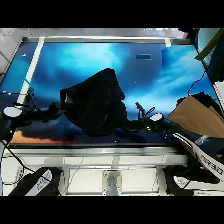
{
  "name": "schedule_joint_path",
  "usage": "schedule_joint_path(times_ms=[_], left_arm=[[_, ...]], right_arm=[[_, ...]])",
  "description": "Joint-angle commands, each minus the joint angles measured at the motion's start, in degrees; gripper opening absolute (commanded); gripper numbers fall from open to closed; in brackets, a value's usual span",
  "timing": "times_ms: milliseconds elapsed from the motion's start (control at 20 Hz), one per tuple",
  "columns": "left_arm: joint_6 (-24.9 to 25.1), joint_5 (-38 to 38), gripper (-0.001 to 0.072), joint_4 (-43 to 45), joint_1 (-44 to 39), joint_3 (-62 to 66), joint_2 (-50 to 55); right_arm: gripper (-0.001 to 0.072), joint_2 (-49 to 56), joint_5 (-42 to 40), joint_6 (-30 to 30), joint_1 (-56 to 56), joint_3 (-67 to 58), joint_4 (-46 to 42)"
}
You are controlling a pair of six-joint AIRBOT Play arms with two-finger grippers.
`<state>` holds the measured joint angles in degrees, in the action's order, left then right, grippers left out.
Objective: Fold the clothes and pants, and hang the long-sleeved shirts on hangers.
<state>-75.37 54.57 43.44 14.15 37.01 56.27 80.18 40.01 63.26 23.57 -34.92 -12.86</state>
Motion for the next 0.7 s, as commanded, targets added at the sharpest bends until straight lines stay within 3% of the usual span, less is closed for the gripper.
schedule_joint_path(times_ms=[0, 100, 250, 400, 650], left_arm=[[0.00, 0.13, 0.0046, -0.02, -0.02, -0.02, -0.04], [0.00, 0.13, 0.0047, -0.02, -0.02, -0.02, -0.04], [0.00, 0.13, 0.0046, -0.07, 0.02, 0.02, -0.52], [0.02, 0.55, 0.0046, -0.02, 1.77, 0.92, -4.39], [-0.02, 8.02, 0.0045, -0.72, 3.56, 14.71, -14.56]], right_arm=[[0.0639, 4.94, -2.89, -2.95, 0.81, -4.26, 4.15], [0.0524, 7.23, -3.65, -2.97, 0.81, -7.30, 4.09], [0.0025, 6.93, -0.74, -8.28, 0.26, -11.56, 3.65], [0.0012, 0.85, 7.61, -10.14, -3.17, -16.61, -0.33], [0.0012, -18.47, 16.41, -1.18, -10.82, -34.29, -14.56]])
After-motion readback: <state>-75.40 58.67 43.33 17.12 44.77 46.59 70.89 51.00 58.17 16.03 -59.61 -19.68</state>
